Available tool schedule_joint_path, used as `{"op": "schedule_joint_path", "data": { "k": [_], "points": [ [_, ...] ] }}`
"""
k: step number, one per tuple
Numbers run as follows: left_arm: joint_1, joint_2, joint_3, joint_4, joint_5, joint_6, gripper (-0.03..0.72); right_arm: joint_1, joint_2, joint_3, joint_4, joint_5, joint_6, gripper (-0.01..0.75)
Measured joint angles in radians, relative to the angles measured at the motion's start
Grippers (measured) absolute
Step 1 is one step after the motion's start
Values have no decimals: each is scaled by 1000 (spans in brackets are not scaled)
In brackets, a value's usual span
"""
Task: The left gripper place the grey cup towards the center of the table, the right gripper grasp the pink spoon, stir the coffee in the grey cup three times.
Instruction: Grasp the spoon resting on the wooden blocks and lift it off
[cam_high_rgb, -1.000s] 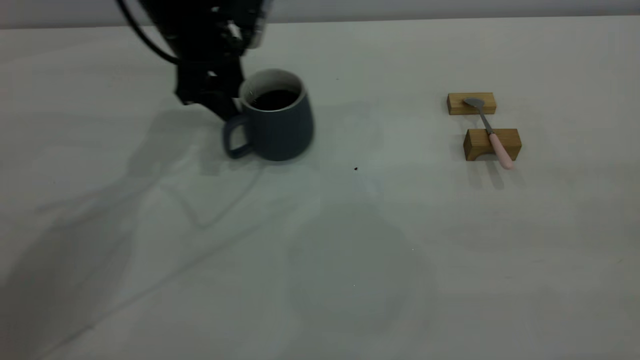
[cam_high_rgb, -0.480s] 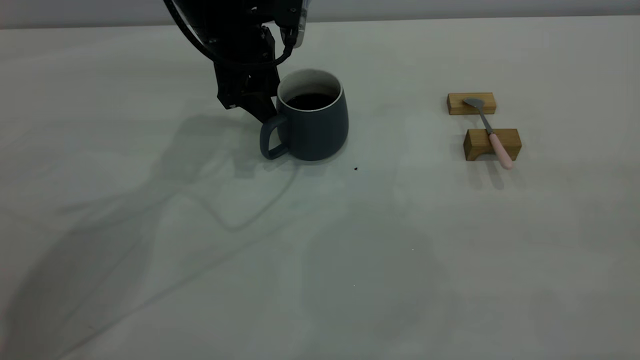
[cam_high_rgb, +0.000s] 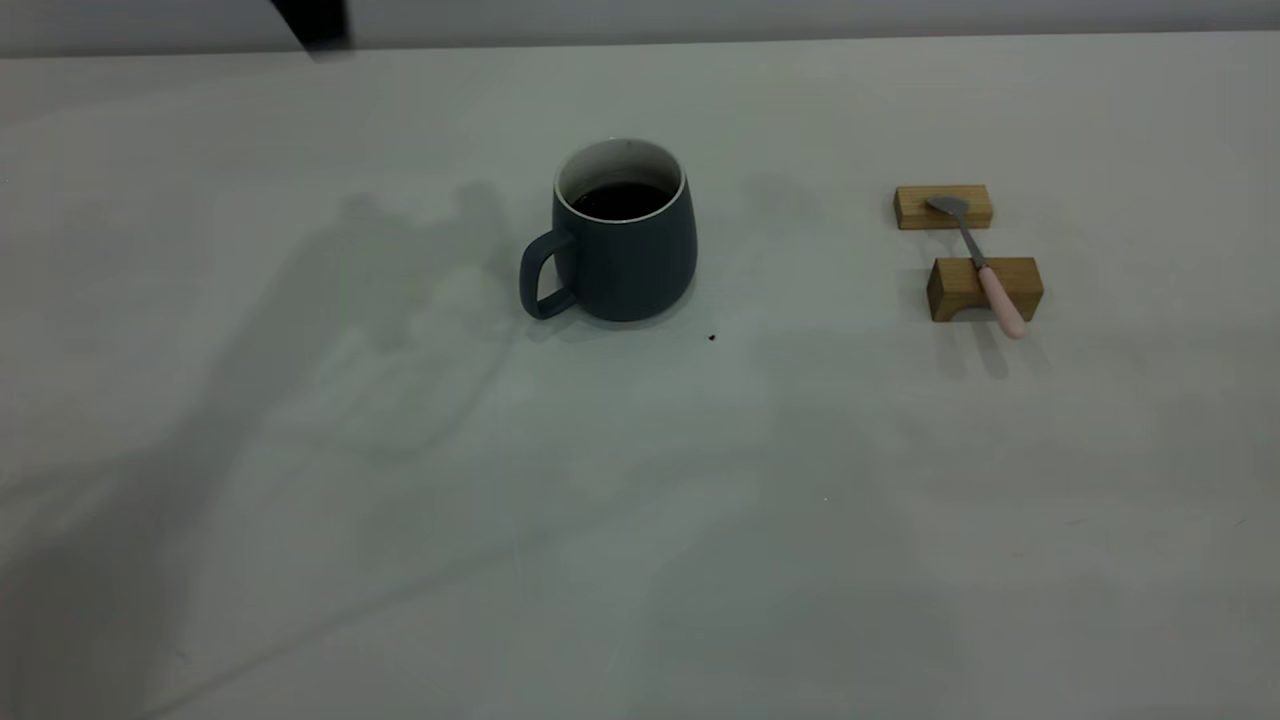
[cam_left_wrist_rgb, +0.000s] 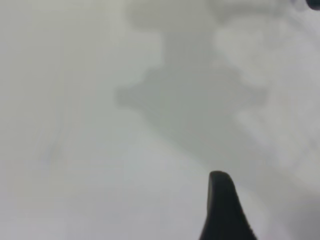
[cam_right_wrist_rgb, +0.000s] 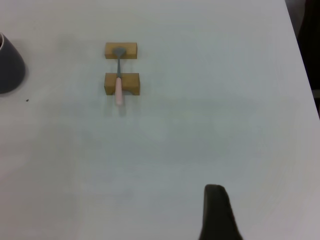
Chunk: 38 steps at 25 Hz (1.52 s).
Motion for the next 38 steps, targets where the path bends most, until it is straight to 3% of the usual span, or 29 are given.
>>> {"op": "schedule_joint_path", "data": {
  "k": [4,15,32,38],
  "points": [
    [0,-183,1,0,114,-117,528,0,0,0,0,0,0,539],
    [0,-608,79,-5,114,-611,528,0,0,0,0,0,0,539],
    [0,-1298,1014,-5,114,-799,528,0,0,0,0,0,0,539],
    [0,-1585,1208,-5,108,-809,528,0,0,0,0,0,0,539]
  ]
}}
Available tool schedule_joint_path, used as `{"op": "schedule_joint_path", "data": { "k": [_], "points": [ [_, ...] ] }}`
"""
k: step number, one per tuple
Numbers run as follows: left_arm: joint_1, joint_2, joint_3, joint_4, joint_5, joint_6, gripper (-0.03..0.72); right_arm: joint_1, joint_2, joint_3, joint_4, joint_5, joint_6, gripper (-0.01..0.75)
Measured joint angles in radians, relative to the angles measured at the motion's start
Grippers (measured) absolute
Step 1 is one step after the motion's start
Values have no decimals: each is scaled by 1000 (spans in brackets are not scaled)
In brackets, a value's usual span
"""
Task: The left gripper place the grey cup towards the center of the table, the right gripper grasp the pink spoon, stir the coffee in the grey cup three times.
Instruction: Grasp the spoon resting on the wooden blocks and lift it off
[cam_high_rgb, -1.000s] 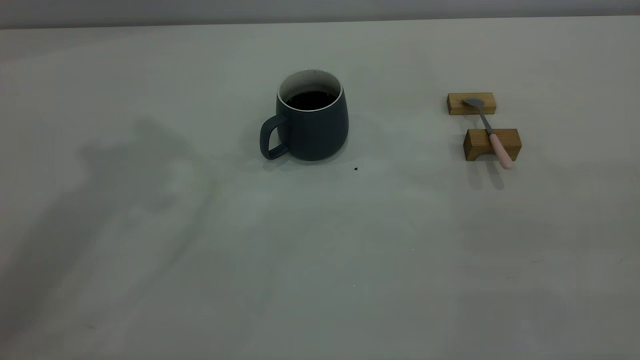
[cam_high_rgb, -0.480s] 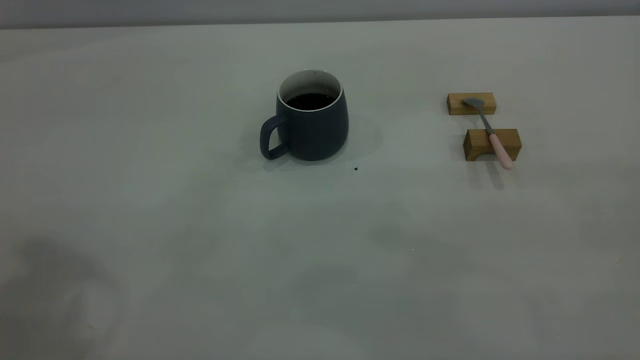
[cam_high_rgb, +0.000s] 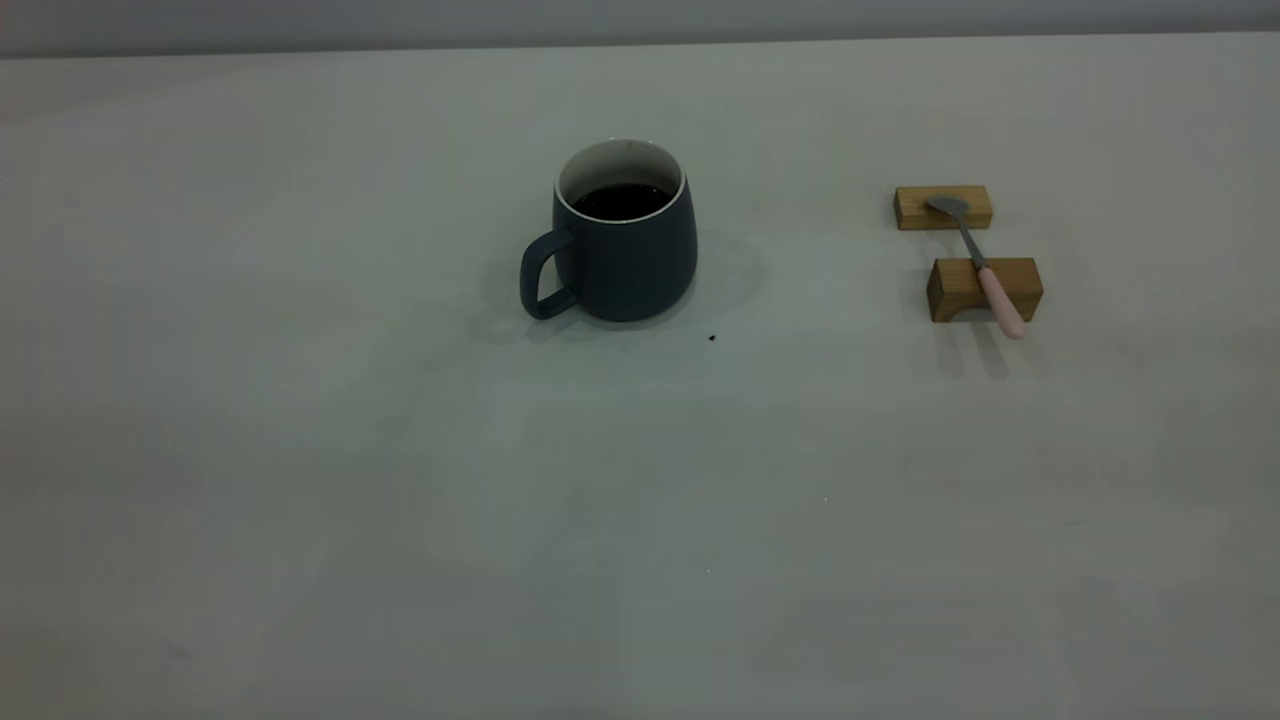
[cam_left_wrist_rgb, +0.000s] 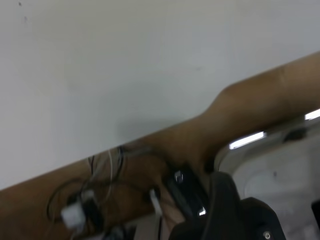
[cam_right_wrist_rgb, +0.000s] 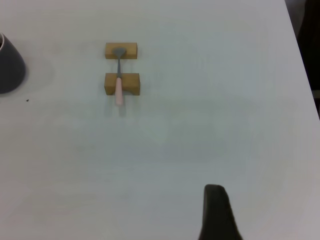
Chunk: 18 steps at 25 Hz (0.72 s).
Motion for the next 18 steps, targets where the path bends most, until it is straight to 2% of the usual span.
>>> {"op": "schedule_joint_path", "data": {
  "k": [6,18],
  "points": [
    [0,-205,51,-3,-12,-81,528,0,0,0,0,0,0,539],
    [0,-458,68,-11,-32,-97,528,0,0,0,0,0,0,539]
  ]
}}
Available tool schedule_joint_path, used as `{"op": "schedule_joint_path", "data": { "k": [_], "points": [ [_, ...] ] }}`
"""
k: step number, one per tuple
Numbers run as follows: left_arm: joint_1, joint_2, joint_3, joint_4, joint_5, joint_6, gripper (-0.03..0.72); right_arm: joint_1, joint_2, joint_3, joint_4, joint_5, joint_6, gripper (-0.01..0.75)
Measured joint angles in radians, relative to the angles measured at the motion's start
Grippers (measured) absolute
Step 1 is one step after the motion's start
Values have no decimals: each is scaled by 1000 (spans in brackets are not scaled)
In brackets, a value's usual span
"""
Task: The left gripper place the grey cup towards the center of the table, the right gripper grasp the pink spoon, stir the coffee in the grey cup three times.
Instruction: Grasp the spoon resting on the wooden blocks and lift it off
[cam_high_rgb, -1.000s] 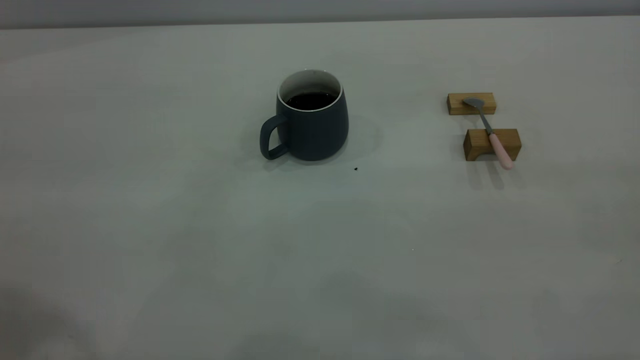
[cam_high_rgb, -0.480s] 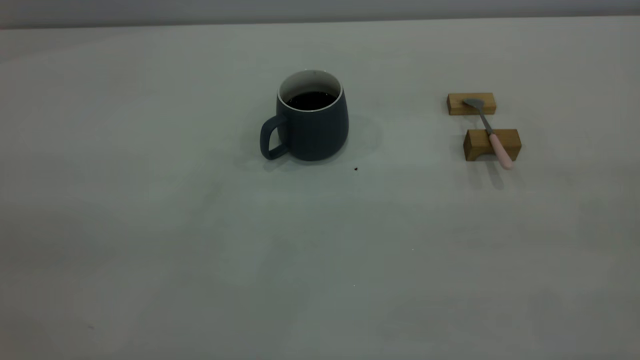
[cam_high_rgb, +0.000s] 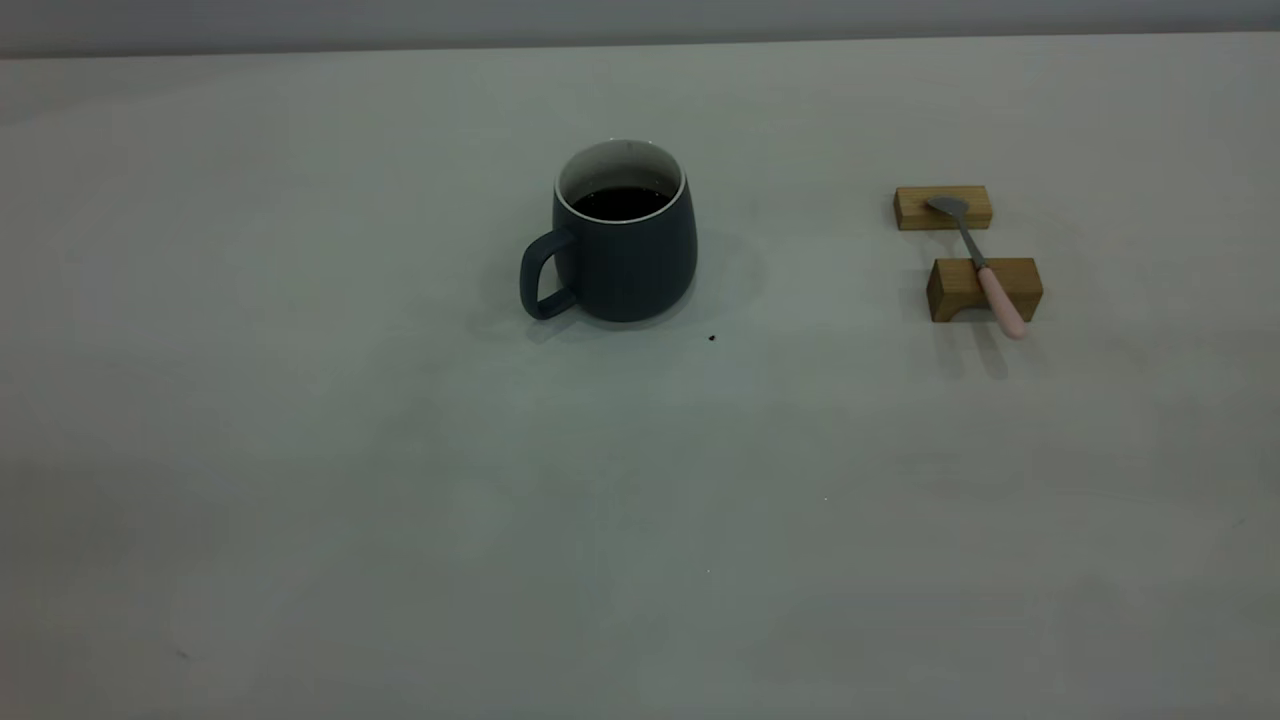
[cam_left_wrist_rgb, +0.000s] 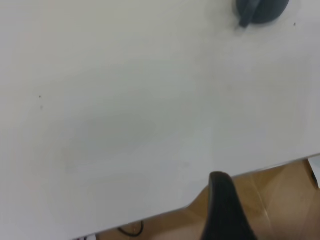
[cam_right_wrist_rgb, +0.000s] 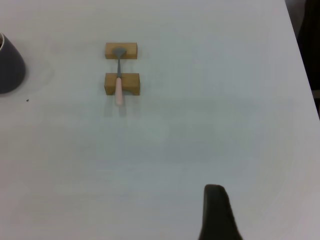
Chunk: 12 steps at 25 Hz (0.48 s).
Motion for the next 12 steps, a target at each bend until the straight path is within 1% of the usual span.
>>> {"op": "schedule_joint_path", "data": {
  "k": [2,4,12],
  "points": [
    [2,-4,0,-4,0,0,528,0,0,0,0,0,0,539],
    [25,-4,0,-8,0,0,528,0,0,0,-1,0,0,539],
    [237,-4,0,-11,0,0,528,0,0,0,5,-2,2,539]
  ]
}}
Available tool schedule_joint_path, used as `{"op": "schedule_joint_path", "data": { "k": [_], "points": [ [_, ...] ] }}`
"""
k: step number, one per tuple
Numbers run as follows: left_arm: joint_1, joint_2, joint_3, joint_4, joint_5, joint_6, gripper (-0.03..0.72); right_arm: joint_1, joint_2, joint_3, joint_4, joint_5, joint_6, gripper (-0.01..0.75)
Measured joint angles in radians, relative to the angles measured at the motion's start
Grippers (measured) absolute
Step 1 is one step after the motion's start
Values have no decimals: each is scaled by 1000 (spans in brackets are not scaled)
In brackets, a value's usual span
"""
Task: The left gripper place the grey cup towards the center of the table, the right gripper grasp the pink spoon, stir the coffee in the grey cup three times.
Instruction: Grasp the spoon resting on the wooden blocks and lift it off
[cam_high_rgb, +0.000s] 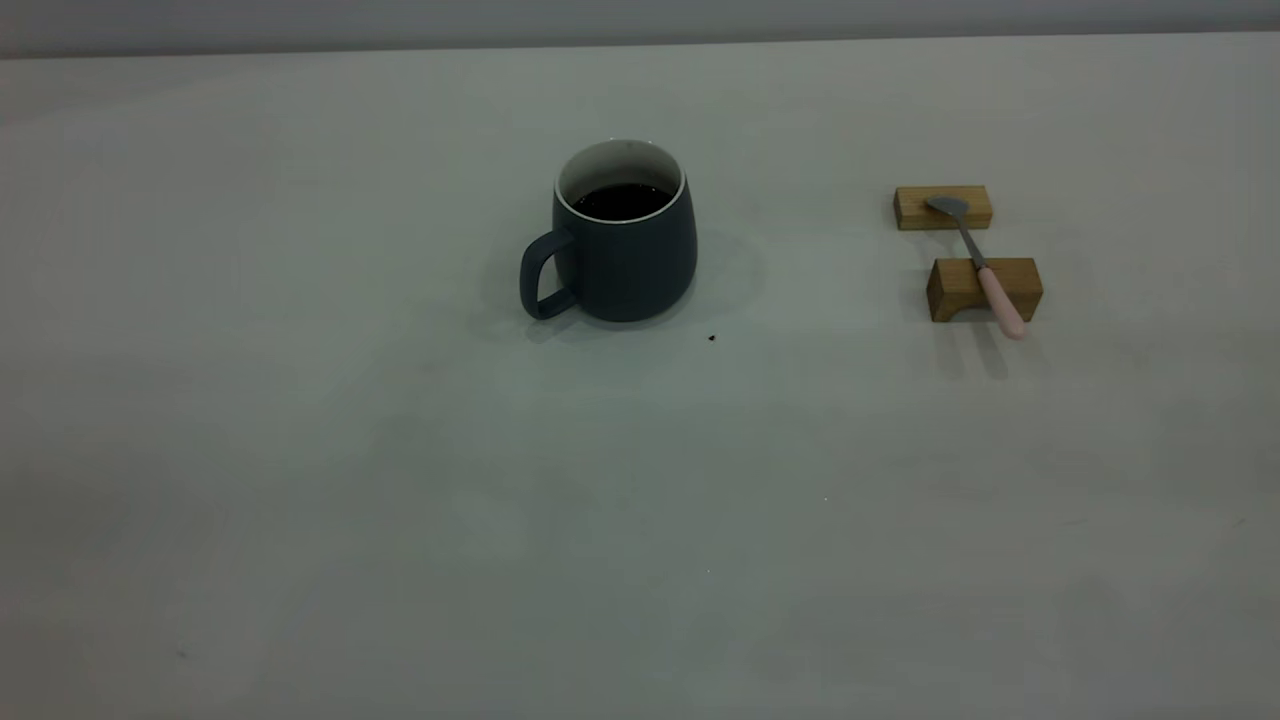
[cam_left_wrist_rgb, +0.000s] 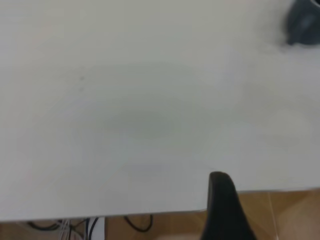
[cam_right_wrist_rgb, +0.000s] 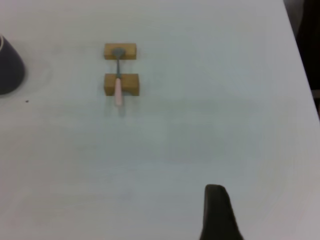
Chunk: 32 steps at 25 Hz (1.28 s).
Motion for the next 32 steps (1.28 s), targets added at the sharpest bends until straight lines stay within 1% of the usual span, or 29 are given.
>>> {"op": "schedule_joint_path", "data": {
  "k": [2,4,6,9,12,15,17,19,25,27,32],
  "points": [
    [38,0,0,0,0,-1,528,0,20,-1,7,-6,0,539],
    [56,0,0,0,0,-1,528,0,72,-10,7,-25,-2,539],
    [65,-1,0,0,0,-1,528,0,162,-29,14,-79,-9,539],
    [66,-26,0,0,0,-2,528,0,336,-58,33,-208,-48,539],
    [66,-55,0,0,1,-2,528,0,526,-72,69,-365,-97,539],
    [66,-56,0,0,1,-2,528,0,705,-80,159,-524,-162,539],
    [66,-56,0,0,1,-2,528,2,825,-86,234,-593,-238,539],
    [66,-56,0,0,1,-2,528,8,934,-100,321,-616,-313,539],
    [66,-56,0,0,1,-2,528,16,1244,-189,575,-636,-556,539],
    [66,-56,0,0,1,-2,528,41,1349,-227,616,-658,-614,539],
    [66,-56,0,-1,1,-2,528,114,1599,-349,647,-686,-639,540]
  ]
}}
